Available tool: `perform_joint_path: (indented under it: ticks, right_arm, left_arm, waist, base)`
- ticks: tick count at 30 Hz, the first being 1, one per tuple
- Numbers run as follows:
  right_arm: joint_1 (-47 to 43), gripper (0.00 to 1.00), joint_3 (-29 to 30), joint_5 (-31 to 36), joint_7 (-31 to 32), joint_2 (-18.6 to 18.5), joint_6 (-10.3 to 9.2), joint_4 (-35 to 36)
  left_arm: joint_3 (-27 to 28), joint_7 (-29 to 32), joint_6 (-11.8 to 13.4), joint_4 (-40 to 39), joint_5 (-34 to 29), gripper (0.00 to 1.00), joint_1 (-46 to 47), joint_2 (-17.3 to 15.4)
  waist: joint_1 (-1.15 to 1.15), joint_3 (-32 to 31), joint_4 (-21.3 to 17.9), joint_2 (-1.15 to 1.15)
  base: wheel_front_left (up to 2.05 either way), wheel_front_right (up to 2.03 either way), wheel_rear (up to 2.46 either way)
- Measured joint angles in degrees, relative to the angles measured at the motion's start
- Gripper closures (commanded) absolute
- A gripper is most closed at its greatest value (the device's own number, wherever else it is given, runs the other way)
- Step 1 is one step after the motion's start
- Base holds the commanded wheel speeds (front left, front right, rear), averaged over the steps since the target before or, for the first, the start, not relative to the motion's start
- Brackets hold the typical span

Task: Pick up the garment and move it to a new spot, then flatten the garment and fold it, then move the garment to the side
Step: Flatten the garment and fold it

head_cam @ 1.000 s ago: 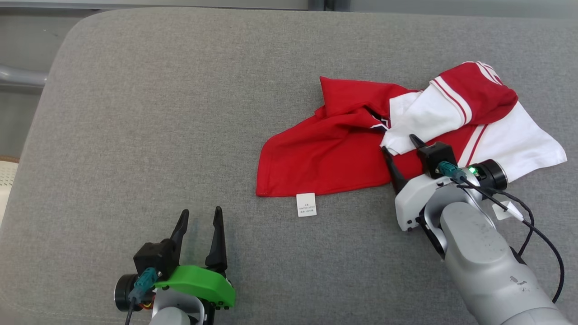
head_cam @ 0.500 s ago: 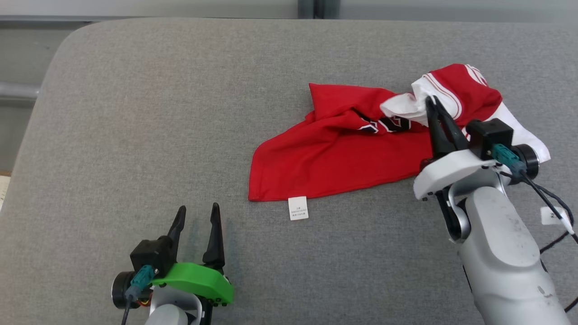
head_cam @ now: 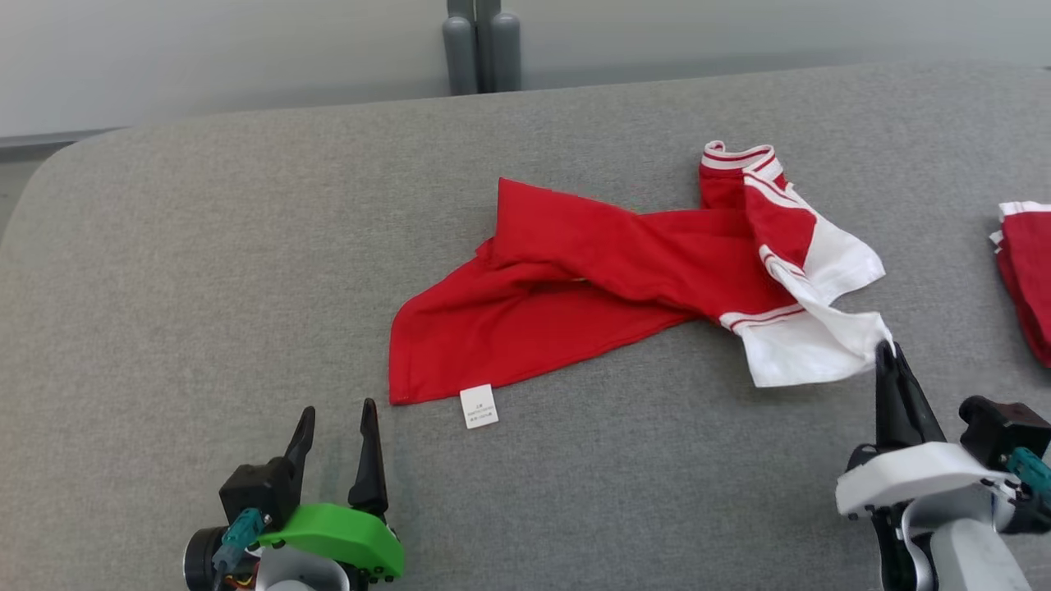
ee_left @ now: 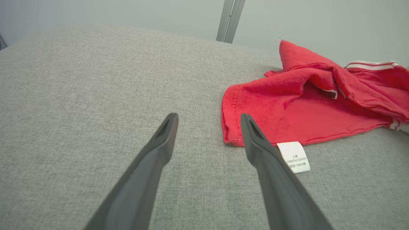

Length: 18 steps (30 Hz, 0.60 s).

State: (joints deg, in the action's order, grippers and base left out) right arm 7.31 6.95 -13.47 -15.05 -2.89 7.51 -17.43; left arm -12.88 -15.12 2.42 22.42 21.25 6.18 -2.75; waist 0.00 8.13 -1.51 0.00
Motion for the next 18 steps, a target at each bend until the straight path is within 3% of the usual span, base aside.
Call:
perform_joint_path:
  ticks: [2, 3, 4, 5, 9, 18]
  right_arm:
    - [-1.2, 1.00, 1.0, -0.5, 0.0, 0.0, 0.00, -1.2]
    - [-1.7, 0.73, 1.4, -0.2, 0.0, 0.0, 0.00, -1.8]
    - [-1.8, 0.09, 1.6, 0.2, 0.0, 0.0, 0.00, -2.4]
    - [-1.9, 0.00, 2.1, 0.2, 0.0, 0.1, 0.00, -3.0]
    - [-1.5, 0.00, 4.3, 1.5, 0.0, -0.1, -0.01, -1.6]
    - [0.1, 0.00, -0.7, 2.2, 0.0, 0.0, -0.01, 6.7]
  left_arm:
    - [0.5, 0.0, -0.1, 0.3, -0.3, 0.00, -0.3, 0.0]
    - [0.6, 0.0, -0.1, 0.5, -0.4, 0.00, -0.4, 0.0]
    - [0.7, 0.0, -0.1, 0.6, -0.5, 0.00, -0.4, 0.0]
    - [0.9, 0.0, -0.1, 0.7, -0.7, 0.00, -0.4, 0.0]
    - [1.5, 0.0, -0.1, 1.3, -1.0, 0.00, -0.6, 0.0]
    - [2.0, 0.0, -0.3, 1.5, -2.6, 0.00, -0.9, 0.0]
  waist:
    - [0.00, -0.6, -1.1, 0.00]
    - [0.00, -0.9, -1.6, 0.00]
    - [0.00, -1.1, -2.0, 0.00]
    - [0.00, -1.3, -2.4, 0.00]
    - [0.00, -2.4, -3.4, 0.00]
    - [0.00, -2.9, -3.6, 0.00]
  base:
    - [0.00, 0.00, 0.00]
    - [0.00, 0.00, 0.00]
    - [0.00, 0.00, 0.00]
    - [0.00, 0.00, 0.00]
    - [0.00, 0.00, 0.00]
    - [0.00, 0.00, 0.00]
